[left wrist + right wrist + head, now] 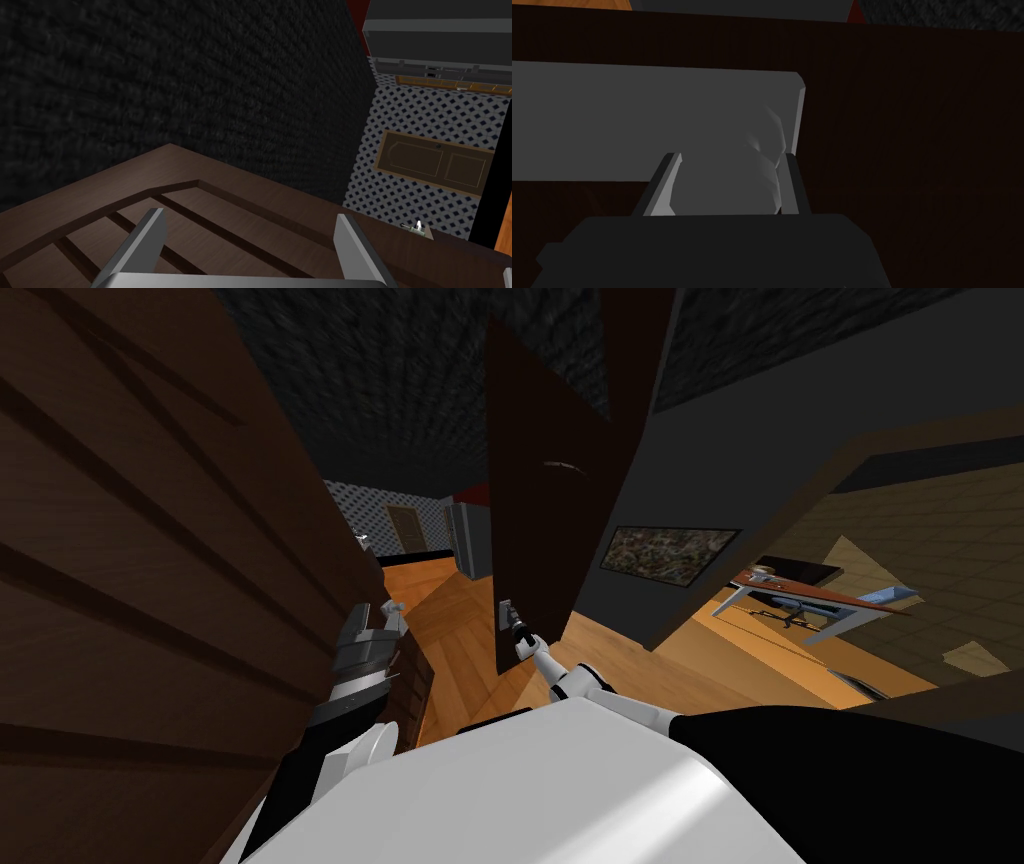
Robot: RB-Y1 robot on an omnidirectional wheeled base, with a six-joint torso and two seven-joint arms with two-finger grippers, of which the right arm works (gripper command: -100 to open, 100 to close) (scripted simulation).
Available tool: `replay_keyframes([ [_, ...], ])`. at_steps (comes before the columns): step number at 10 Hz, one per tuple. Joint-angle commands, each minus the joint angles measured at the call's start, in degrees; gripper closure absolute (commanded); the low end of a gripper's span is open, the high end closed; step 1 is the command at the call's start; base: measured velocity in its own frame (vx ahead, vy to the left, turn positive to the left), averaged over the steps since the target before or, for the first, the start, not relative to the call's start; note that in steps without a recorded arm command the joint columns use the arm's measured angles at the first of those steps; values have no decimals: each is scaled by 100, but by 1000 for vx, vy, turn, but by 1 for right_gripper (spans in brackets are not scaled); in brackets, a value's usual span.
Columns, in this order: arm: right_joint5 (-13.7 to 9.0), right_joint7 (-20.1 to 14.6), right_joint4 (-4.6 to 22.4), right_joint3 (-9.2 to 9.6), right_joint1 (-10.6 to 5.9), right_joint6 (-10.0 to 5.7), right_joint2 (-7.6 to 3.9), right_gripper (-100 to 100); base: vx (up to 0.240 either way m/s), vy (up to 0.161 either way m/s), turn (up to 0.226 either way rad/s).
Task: Push the door open
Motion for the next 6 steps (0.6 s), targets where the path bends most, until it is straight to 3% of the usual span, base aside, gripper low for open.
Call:
replay_keyframes([
  [1, 2, 0, 16, 6, 23, 11, 5, 100, -32, -9, 1],
  [4, 2, 0, 16, 6, 23, 11, 5, 100, -12, -3, -3],
  [6, -182, 243, 77, -127, -1, -18, -68, 100, 139, 26, -11],
])
